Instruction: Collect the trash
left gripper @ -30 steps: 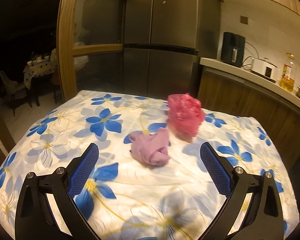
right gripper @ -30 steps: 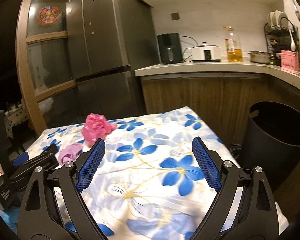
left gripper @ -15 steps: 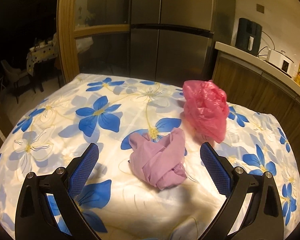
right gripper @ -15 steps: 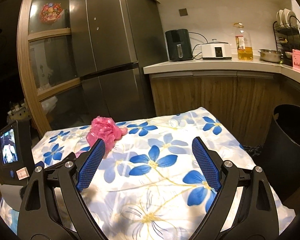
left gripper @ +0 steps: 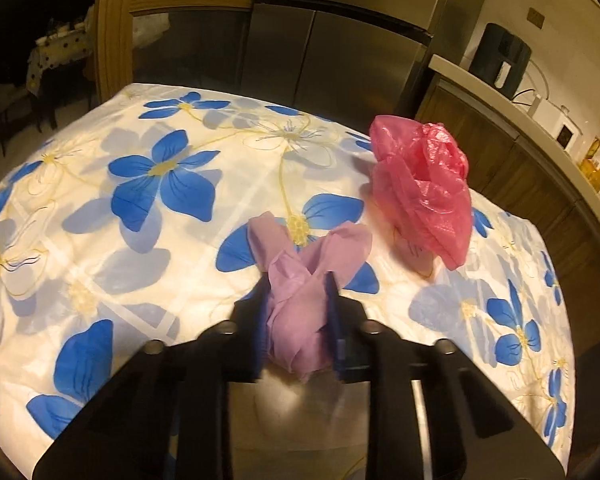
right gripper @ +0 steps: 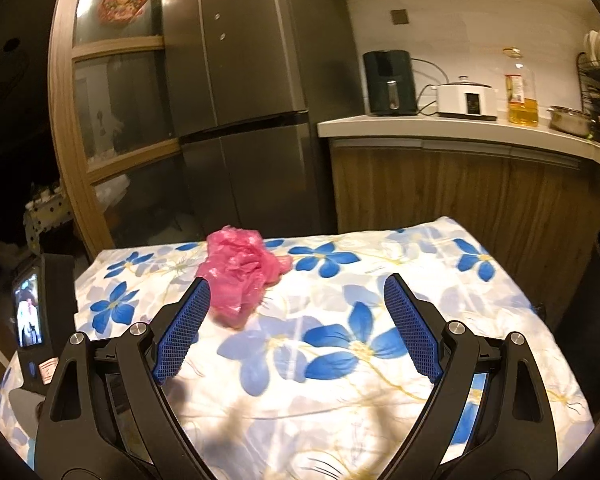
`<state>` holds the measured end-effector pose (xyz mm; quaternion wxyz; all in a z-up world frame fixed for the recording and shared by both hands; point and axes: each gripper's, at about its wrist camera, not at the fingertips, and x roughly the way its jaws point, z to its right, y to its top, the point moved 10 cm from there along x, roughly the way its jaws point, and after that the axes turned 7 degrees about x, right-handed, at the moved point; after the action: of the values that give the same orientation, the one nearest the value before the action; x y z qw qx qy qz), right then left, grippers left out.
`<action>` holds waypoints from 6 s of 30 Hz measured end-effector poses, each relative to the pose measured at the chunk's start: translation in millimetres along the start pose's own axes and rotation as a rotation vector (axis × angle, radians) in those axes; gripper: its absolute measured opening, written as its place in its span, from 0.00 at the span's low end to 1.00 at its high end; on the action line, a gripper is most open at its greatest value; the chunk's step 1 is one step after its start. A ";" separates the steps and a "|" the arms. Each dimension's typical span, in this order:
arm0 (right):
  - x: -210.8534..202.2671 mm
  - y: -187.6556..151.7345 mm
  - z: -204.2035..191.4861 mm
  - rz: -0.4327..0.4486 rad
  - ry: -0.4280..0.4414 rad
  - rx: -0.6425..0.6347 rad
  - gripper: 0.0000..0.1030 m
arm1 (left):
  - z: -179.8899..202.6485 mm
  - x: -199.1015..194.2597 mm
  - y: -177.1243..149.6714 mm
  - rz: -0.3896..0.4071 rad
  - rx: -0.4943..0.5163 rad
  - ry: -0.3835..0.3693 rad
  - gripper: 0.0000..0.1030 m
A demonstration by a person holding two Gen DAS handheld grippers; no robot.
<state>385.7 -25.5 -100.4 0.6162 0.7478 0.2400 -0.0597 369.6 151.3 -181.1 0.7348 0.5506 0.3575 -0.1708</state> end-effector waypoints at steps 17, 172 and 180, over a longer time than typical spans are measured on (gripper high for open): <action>65.3 -14.1 -47.5 -0.076 0.039 -0.085 0.80 | -31.6 -36.1 19.5 0.158 -0.081 -0.038 0.09; -290.4 -17.7 219.8 0.075 -0.516 0.112 0.95 | 216.6 -240.3 -105.7 0.312 0.474 -0.264 0.94; -311.8 -29.7 187.4 0.097 -0.501 0.097 0.95 | 184.7 -258.4 -118.7 0.324 0.469 -0.259 0.94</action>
<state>137.8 -288.8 -50.6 0.6219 0.7491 0.0408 -0.2248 178.1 -97.4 -52.8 0.6450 0.7283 0.1195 -0.1981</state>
